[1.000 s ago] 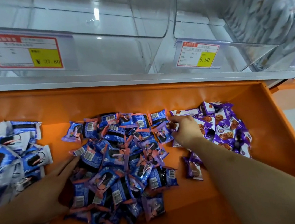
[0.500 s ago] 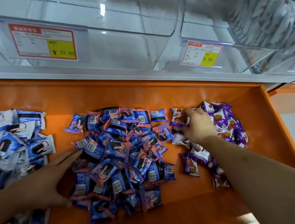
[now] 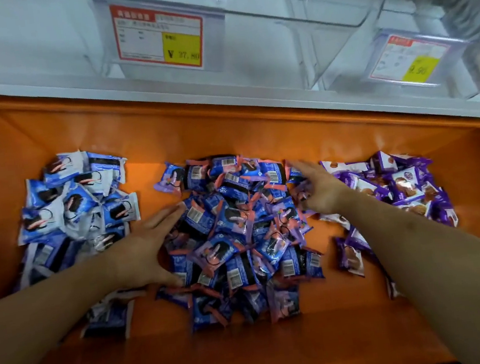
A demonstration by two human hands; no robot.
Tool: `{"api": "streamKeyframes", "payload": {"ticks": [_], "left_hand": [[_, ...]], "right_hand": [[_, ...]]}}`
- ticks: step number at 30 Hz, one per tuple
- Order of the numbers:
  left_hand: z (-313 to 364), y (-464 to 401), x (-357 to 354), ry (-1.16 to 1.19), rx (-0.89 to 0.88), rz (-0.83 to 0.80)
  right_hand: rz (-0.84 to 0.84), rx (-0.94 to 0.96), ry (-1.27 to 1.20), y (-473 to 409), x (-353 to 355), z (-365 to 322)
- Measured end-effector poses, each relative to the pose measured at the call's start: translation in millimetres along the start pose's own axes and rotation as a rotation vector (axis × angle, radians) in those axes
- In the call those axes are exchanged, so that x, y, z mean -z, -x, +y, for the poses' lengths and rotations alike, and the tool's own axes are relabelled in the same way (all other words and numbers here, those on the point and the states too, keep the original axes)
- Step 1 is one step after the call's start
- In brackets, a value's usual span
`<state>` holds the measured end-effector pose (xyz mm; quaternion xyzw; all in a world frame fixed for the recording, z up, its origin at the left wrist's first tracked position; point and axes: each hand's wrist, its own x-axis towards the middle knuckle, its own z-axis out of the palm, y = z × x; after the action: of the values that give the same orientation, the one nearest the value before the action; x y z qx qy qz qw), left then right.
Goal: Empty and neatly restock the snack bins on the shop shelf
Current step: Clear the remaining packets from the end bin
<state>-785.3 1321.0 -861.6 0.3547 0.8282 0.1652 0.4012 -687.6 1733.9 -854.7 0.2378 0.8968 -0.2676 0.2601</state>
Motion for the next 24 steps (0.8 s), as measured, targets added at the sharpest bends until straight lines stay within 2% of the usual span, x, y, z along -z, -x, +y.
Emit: {"api": "streamKeyframes", "payload": {"ticks": [3, 5, 7, 9, 11, 13, 17, 21, 24], "left_hand": [[-2.5, -2.6, -4.9, -0.01, 0.007, -0.022], [-3.1, -4.0, -7.1, -0.013, 0.013, -0.031], [-3.5, -4.2, -8.3, -0.008, 0.019, -0.041], [-2.9, -3.6, -8.0, 0.006, 0.025, -0.036], [-2.5, -3.0, -7.3, 0.019, 0.02, -0.029], [-0.7, -1.7, -4.1, 0.02, 0.025, -0.035], [8.6, 1.3, 4.4, 0.044, 0.029, 0.011], [22.0, 6.8, 12.8, 0.016, 0.063, 0.07], [30.5, 10.2, 11.8, -0.037, 0.086, 0.003]], "right_hand": [[-0.004, -0.013, 0.071, -34.9, -26.9, 13.0], [0.033, -0.011, -0.101, -25.9, -27.8, -2.3], [-0.043, -0.015, -0.278, -10.8, -27.9, -9.4], [-0.097, -0.058, -0.383, 5.1, -25.3, -13.4], [-0.07, -0.101, -0.457, 15.7, -22.2, -11.4], [0.004, -0.113, -0.458, 28.3, -14.5, -16.3], [0.109, -0.108, -0.304, 54.6, -1.8, -30.9], [0.148, 0.054, -0.238, 66.9, -4.4, -51.0], [0.122, 0.18, -0.207, 70.7, -13.5, -75.1]]}}
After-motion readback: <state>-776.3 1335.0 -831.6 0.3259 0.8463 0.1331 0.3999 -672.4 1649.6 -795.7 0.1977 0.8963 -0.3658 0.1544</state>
